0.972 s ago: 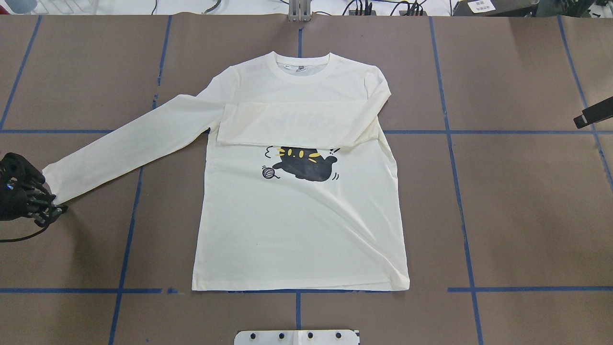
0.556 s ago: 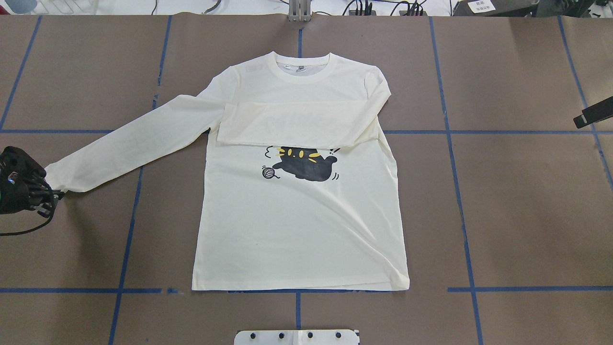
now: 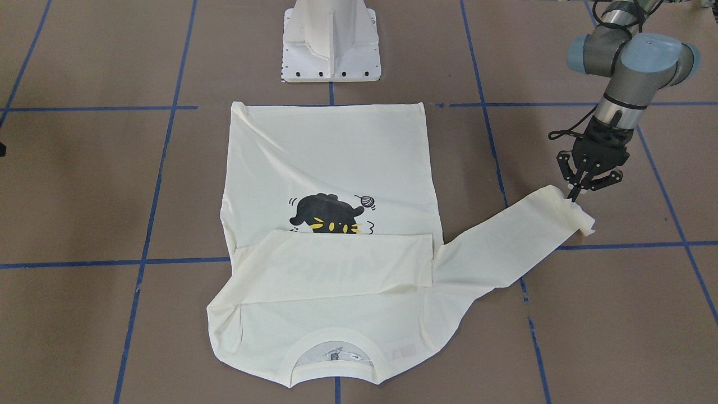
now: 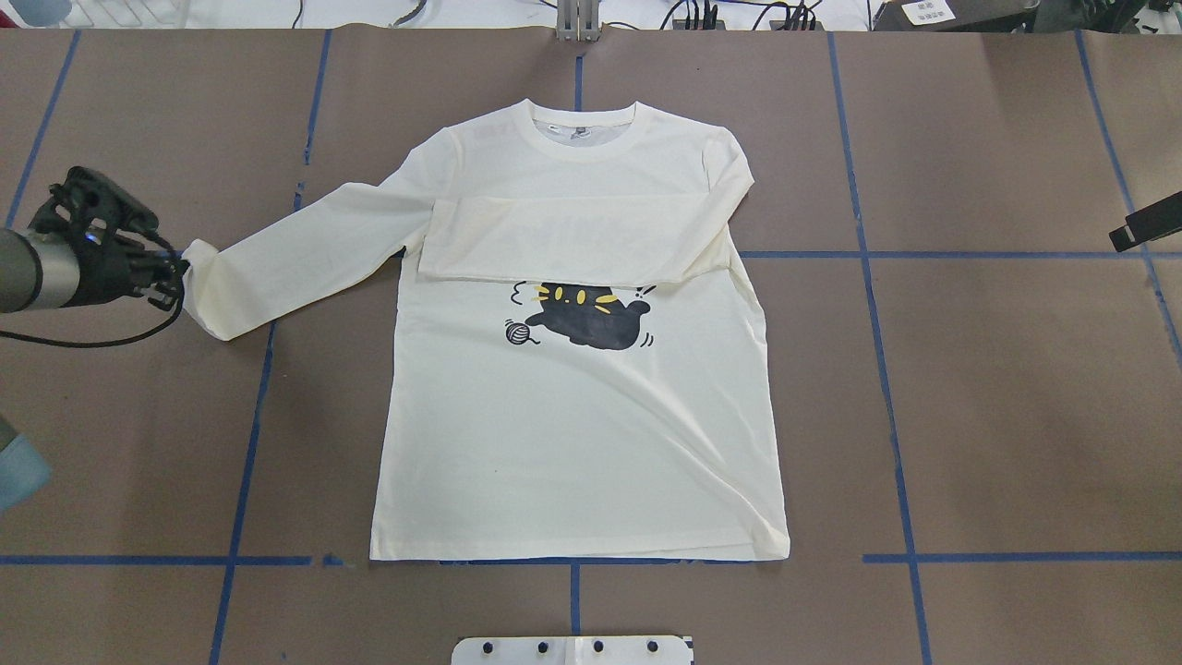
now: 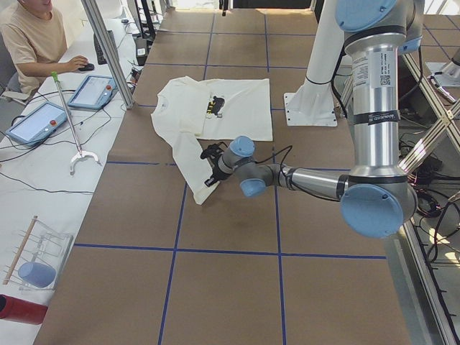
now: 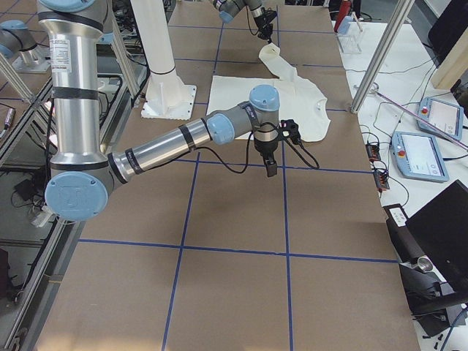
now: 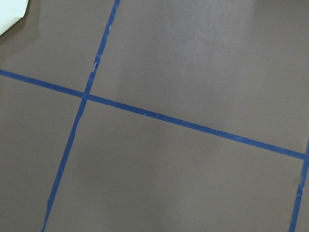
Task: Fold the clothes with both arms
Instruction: 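Fold the held sleeve with the left gripper across the shirt body, then release the sleeve and move both grippers to the shirt's near hem corners, then lower both grippers and grasp the two near hem corners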
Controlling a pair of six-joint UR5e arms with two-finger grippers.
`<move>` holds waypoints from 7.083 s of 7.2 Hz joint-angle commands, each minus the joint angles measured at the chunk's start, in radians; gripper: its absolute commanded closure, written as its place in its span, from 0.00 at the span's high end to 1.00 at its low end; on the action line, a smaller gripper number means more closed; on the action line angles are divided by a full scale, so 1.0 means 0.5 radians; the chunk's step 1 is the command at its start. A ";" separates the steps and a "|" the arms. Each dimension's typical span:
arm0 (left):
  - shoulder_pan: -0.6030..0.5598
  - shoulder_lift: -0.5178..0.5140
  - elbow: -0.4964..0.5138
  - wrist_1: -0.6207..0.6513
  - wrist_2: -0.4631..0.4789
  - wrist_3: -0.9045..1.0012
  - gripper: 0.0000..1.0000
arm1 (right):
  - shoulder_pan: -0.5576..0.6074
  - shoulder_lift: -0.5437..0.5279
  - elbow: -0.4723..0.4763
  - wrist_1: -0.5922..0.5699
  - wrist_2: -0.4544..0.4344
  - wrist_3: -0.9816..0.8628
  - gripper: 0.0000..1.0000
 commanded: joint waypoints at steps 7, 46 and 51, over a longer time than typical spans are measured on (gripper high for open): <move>0.561 -2.131 0.885 1.442 0.375 -1.633 0.00 | 0.014 -0.008 -0.003 0.000 -0.010 0.030 1.00; 1.362 -0.078 -0.480 0.641 0.345 -2.426 0.30 | -1.919 -0.306 0.607 0.779 -1.421 2.975 0.95; 1.356 -0.078 -0.514 0.641 0.345 -2.405 0.00 | -1.934 -0.297 0.607 0.779 -1.424 2.987 0.94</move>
